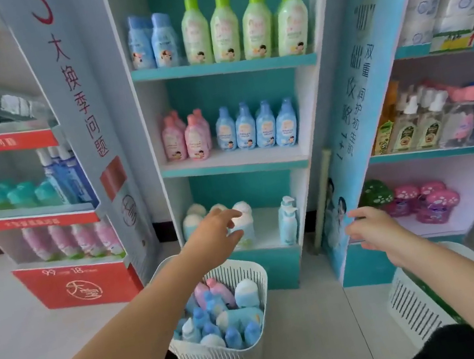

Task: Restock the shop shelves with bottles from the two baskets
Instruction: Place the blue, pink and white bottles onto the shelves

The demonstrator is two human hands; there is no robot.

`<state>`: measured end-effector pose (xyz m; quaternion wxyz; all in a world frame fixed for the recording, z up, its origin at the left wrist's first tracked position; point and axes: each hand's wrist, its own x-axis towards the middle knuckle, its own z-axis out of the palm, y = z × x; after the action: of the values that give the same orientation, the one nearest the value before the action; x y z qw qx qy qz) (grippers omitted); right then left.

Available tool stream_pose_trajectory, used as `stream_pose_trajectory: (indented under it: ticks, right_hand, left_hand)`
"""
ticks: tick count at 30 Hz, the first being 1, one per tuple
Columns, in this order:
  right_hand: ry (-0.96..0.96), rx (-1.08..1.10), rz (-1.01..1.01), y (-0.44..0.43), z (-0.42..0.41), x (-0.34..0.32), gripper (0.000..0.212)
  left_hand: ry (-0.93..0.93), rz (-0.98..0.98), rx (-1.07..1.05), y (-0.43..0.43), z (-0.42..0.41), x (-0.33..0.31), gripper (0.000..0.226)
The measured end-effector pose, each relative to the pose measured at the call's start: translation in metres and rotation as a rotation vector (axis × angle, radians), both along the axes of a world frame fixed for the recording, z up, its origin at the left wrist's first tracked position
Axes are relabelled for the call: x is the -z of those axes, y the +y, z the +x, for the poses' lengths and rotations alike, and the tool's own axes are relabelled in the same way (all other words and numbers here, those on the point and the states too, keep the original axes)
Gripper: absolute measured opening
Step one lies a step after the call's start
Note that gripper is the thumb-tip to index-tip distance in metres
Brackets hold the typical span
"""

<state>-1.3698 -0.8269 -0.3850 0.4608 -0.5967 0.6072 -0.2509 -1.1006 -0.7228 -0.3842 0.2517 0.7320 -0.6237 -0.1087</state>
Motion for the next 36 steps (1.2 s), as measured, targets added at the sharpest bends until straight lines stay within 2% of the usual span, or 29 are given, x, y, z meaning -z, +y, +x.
stream_pose_trajectory:
  ticks: [7,14,23,28,33,36]
  right_hand:
    - [0.152,-0.144,-0.004,0.006,0.047,0.051,0.045]
    - [0.141,-0.242,0.074,-0.024,0.101,0.109,0.045]
    - [0.16,-0.346,0.088,-0.077,0.171,0.148,0.048]
    - [0.266,-0.483,0.081,-0.087,0.189,0.167,0.052]
    - [0.308,-0.579,0.046,-0.095,0.209,0.176,0.055]
    - [0.357,-0.64,0.032,-0.097,0.219,0.183,0.055]
  left_hand:
    - [0.039,0.051,0.0,-0.002,0.034,0.063,0.041]
    - [0.017,0.14,-0.049,-0.029,0.067,0.108,0.043]
    - [-0.002,0.194,-0.105,-0.057,0.103,0.138,0.044]
    - [0.0,0.217,-0.145,-0.061,0.107,0.145,0.046]
    - [-0.008,0.36,-0.129,-0.047,0.121,0.154,0.045]
    - [0.019,0.32,-0.172,-0.042,0.137,0.149,0.044]
